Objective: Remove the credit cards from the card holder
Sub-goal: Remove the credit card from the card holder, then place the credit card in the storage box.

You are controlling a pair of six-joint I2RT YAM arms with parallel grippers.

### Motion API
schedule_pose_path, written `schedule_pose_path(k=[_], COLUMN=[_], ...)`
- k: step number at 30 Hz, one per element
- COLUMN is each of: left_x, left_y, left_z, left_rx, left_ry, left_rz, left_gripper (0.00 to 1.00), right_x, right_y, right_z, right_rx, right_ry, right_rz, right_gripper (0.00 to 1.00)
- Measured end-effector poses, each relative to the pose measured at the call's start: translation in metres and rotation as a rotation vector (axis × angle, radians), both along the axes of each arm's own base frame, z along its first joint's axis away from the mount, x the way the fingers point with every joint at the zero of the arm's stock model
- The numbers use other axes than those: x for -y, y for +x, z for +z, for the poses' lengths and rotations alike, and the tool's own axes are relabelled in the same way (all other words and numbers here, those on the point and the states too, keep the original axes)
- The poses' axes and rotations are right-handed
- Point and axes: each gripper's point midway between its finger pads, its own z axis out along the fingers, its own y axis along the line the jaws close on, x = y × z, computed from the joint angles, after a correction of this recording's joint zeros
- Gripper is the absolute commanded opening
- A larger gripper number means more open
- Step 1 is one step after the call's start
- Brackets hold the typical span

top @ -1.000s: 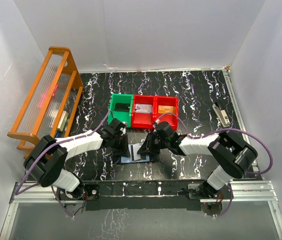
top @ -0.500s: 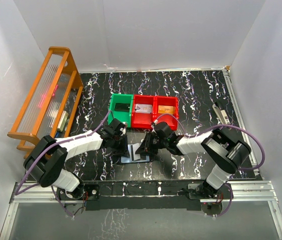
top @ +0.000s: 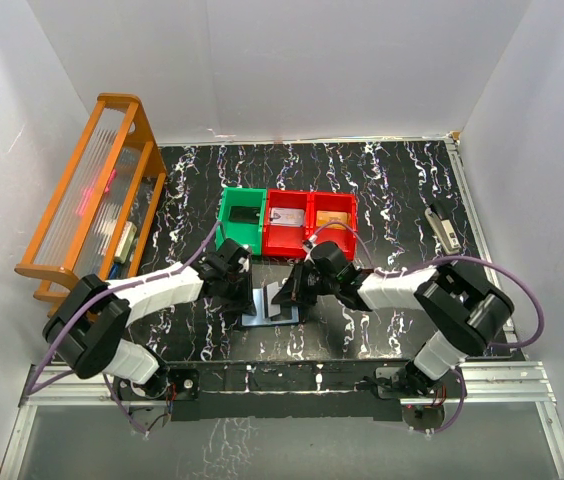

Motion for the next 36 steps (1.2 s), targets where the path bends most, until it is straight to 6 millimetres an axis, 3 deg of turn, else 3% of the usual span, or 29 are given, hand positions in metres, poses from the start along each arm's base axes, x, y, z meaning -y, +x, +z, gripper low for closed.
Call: schedule_pose_path(k=[7,12,16,19,26,36], left_x=[-0.007,-0.01,-0.012,-0.015,-0.038,-0.072], left_y=[0.0,0.005,0.013,0.021,0.031,0.029], left_z=[0.004,0.02,0.041,0.059,0.088,0.1], left_rx=[0.02,0.076,0.152,0.224,0.358,0.428], left_ry=[0.021,0.008,-0.012,-0.025,0.005,0.079], left_rz=[0.012,0.026,0.045,0.07,0.165,0.27], left_gripper=[0.17,0.26,0.42,0.6,0.98,0.99], right_x=[0.003,0.015,0.031,0.046,0.07,0.061], right_y=[0.006,0.017,0.035,0.049,0.08,0.136], right_z=[0.028,0.053,0.083,0.102,0.123,0.136], right_rx=[0.114,0.266,0.48,0.652,0.986,1.235], right_ry=[0.023,-0.006,-0.051,-0.115,-0.356,-0.675], right_rz=[0.007,-0.024,-0.068,-0.086,-0.022,0.176], right_gripper=[0.0,0.0,0.0,0.0,0.0,0.0])
